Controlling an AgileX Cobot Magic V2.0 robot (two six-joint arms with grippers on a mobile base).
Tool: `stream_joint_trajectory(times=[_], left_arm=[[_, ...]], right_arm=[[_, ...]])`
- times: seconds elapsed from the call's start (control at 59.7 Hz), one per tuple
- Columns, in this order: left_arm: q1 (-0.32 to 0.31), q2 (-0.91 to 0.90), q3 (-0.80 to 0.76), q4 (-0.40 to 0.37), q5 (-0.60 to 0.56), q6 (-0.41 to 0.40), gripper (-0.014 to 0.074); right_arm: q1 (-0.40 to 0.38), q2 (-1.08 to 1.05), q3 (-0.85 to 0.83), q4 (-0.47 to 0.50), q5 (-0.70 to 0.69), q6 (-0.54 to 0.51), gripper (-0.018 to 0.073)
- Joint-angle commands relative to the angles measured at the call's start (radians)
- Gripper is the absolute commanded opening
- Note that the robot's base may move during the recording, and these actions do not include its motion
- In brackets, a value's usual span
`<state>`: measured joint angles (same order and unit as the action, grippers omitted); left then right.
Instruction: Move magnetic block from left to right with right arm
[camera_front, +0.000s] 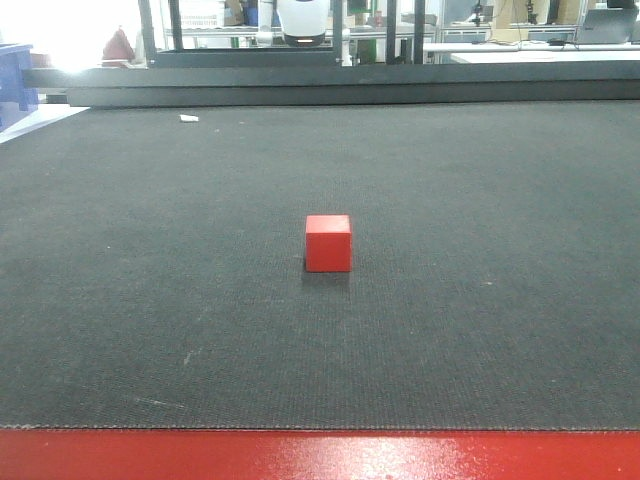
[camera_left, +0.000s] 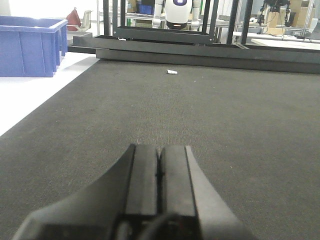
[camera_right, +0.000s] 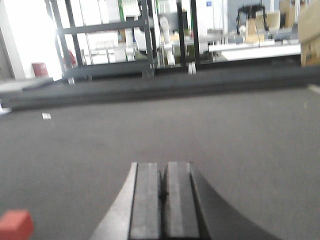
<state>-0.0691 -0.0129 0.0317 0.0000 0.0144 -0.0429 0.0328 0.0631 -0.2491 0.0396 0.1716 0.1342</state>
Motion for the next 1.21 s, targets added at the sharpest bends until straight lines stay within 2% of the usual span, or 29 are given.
stream_joint_trajectory(times=[0.0, 0.084, 0.167, 0.268, 0.318, 0.452, 0.553, 0.636, 0.804, 0.921, 1.055, 1.189], left_arm=[[-0.003, -0.014, 0.01, 0.0, -0.09, -0.004, -0.0116], [-0.003, -0.014, 0.01, 0.0, -0.09, -0.004, -0.0116], [-0.003, -0.014, 0.01, 0.0, -0.09, -0.004, -0.0116], [-0.003, -0.014, 0.01, 0.0, -0.09, -0.004, -0.0116], [-0.003, -0.014, 0.01, 0.0, -0.09, -0.004, -0.0116], [-0.003, -0.014, 0.01, 0.0, -0.09, -0.004, -0.0116], [-0.003, -0.014, 0.01, 0.0, -0.09, -0.004, -0.0116], [-0.003, -0.014, 0.01, 0.0, -0.09, -0.004, -0.0116], [-0.003, -0.014, 0.01, 0.0, -0.09, -0.004, -0.0116], [-0.003, -0.014, 0.01, 0.0, -0.09, -0.004, -0.0116], [-0.003, -0.014, 0.01, 0.0, -0.09, -0.004, -0.0116], [-0.003, -0.014, 0.01, 0.0, -0.09, -0.004, -0.0116]], right_arm=[[-0.005, 0.116, -0.131, -0.006, -0.04, 0.001, 0.0102], [-0.004, 0.224, -0.213, -0.006, -0.033, 0.001, 0.0223], [-0.004, 0.338, -0.289, -0.006, -0.011, 0.001, 0.0384], [-0.003, 0.48, -0.37, -0.006, 0.062, 0.001, 0.0565], [0.0, 0.541, -0.41, -0.006, 0.103, 0.001, 0.062], [0.056, 0.708, -0.533, -0.006, 0.23, 0.003, 0.0612], [0.146, 0.813, -0.641, -0.006, 0.331, 0.003, 0.0612], [0.251, 0.923, -0.734, -0.006, 0.401, 0.012, 0.0612], [0.419, 1.133, -0.915, -0.054, 0.509, 0.187, 0.0612], [0.52, 1.307, -1.051, -0.136, 0.626, 0.311, 0.0612], [0.588, 1.469, -1.204, -0.204, 0.748, 0.408, 0.0612], [0.639, 1.625, -1.348, -0.223, 0.827, 0.464, 0.0612]])
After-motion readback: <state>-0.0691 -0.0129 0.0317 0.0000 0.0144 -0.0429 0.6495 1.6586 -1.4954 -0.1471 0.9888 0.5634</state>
